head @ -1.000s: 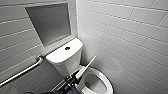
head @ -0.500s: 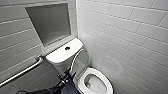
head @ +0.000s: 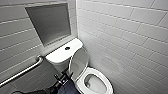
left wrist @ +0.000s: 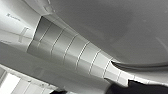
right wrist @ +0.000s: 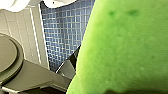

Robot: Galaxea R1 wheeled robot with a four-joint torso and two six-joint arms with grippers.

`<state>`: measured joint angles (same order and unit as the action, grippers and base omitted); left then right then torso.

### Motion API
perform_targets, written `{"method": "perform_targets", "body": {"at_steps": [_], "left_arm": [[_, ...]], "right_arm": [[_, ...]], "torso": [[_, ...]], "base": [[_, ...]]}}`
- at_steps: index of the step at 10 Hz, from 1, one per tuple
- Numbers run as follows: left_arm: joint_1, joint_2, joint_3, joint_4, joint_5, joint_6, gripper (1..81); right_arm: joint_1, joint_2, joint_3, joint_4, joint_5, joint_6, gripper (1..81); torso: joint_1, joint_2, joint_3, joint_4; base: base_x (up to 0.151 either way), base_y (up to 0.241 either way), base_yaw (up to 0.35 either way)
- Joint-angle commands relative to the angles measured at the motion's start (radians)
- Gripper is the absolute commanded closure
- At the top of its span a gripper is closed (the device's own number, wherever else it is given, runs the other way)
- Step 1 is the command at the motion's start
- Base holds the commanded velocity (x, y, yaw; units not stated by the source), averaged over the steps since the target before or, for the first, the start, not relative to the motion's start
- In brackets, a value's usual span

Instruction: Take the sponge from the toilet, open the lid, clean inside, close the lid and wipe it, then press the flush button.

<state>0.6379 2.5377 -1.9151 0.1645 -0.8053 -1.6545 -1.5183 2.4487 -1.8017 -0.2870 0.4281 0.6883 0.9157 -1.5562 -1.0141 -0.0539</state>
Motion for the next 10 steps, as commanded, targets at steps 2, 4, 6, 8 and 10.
{"method": "perform_targets", "body": {"at_steps": [2, 4, 6, 8, 10], "left_arm": [[-0.053, -0.077, 0.036, 0.112, -0.017, -0.007, 1.0], [-0.022, -0.126, 0.037, 0.112, -0.023, -0.007, 1.0], [0.002, -0.154, 0.036, 0.121, -0.029, -0.005, 1.0], [0.006, -0.155, 0.01, 0.442, -0.006, 0.005, 1.0], [0.036, -0.154, -0.044, 0.969, 0.144, -0.001, 1.0]], "right_arm": [[0.002, -0.038, 0.041, -0.018, -0.032, -0.004, 81.1], [-0.001, -0.043, 0.045, -0.023, -0.032, -0.004, 81.1], [-0.004, -0.043, 0.047, -0.027, -0.032, -0.004, 81.1], [-0.004, -0.044, 0.029, -0.031, -0.032, -0.004, 81.1], [-0.001, -0.034, -0.019, -0.063, -0.037, -0.004, 81.1]], "torso": [[0.0, 0.0, 0.0, 0.0], [0.0, 0.0, 0.0, 0.0], [0.0, 0.0, 0.0, 0.0], [0.0, 0.0, 0.0, 0.0], [0.0, 0.0, 0.0, 0.0]], "base": [[0.0, 0.0, 0.0], [0.0, 0.0, 0.0], [0.0, 0.0, 0.0], [0.0, 0.0, 0.0], [0.0, 0.0, 0.0]]}}
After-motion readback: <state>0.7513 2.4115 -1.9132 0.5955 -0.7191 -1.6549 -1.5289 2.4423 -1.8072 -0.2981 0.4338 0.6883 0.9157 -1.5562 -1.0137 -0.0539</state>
